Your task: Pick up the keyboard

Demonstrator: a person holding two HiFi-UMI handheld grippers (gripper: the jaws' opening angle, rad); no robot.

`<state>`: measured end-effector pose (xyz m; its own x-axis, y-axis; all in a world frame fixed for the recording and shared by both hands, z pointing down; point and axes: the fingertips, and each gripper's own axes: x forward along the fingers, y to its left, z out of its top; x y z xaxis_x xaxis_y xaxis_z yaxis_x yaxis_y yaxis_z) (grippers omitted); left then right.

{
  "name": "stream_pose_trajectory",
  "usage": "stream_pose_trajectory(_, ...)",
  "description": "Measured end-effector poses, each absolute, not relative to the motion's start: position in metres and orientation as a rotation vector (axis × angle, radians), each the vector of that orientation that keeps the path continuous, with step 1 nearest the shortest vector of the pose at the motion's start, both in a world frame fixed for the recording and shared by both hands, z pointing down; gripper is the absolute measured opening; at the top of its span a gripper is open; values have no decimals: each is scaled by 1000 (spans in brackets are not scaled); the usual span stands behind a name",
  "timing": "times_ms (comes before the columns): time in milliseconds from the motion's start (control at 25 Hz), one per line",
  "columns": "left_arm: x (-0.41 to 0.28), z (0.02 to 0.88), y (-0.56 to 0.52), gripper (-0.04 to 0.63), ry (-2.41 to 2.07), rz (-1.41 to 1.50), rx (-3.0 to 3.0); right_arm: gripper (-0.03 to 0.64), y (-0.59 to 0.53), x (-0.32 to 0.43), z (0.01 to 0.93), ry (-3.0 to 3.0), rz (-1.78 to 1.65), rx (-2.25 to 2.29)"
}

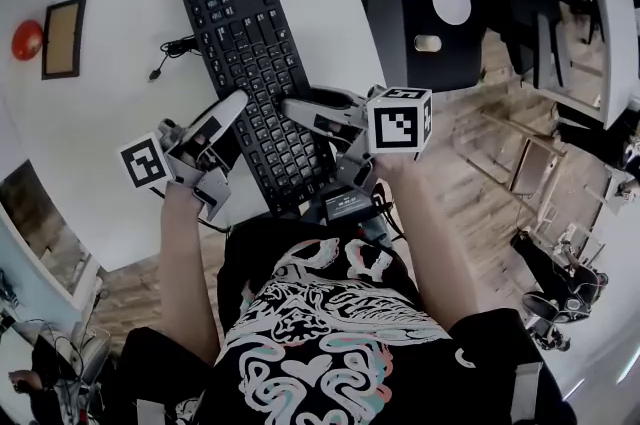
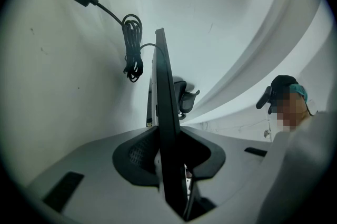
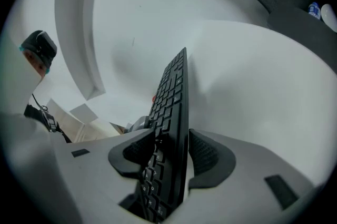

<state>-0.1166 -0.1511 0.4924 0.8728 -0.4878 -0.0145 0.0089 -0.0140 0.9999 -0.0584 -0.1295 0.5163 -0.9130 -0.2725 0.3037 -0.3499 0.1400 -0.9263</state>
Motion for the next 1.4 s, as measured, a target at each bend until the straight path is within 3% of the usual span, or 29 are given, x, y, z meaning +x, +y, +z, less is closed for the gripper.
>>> stream_pose_trajectory(640, -117, 480, -150, 100, -397, -447, 1648, 204, -124, -69, 497, -2453, 1738, 508)
stream_pose_trajectory(1400, -110, 494, -145, 150, -506, -387, 1791, 204, -117, -63, 487, -2614, 1508, 462)
